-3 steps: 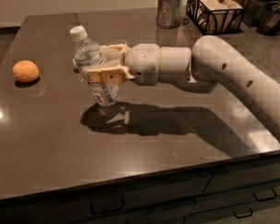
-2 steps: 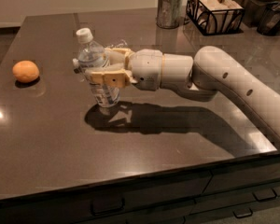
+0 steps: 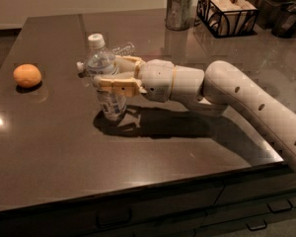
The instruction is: Place blue plastic bottle upright
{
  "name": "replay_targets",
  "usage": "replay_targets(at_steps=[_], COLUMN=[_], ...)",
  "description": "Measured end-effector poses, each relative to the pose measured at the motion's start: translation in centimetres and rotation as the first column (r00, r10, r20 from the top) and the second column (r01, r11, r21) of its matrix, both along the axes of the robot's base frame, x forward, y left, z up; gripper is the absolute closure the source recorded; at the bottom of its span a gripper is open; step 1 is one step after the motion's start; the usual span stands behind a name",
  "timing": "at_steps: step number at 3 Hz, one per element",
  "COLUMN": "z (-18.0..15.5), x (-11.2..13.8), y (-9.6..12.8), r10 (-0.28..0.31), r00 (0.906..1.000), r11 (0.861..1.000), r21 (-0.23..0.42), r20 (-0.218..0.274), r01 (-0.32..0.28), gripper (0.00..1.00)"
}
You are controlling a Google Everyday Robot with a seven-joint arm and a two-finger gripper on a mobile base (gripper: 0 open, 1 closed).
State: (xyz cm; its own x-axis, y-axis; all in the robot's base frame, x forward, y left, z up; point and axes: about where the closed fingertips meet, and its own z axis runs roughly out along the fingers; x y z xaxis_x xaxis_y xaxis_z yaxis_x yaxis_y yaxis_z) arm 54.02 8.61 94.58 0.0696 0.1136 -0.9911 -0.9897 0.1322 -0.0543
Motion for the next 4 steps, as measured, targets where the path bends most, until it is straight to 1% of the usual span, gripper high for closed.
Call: replay_targets(at_steps=[1,3,4], z=[-0.42,-0.28,-0.18], x=[0.17,-0.04,-0.17], y=[-0.28,0.16,0.43], r10=[0.008,0.016,0.021], r00=[0.9999,0.9998,0.9998], r11=[0.999,0.999,0.999], r21=[0.033,0.033,0.033], r20=[-0.009,-0.007,-0.005], r01=[-0.007,-0.016,-0.021], gripper=[0.64,0.18,0.00])
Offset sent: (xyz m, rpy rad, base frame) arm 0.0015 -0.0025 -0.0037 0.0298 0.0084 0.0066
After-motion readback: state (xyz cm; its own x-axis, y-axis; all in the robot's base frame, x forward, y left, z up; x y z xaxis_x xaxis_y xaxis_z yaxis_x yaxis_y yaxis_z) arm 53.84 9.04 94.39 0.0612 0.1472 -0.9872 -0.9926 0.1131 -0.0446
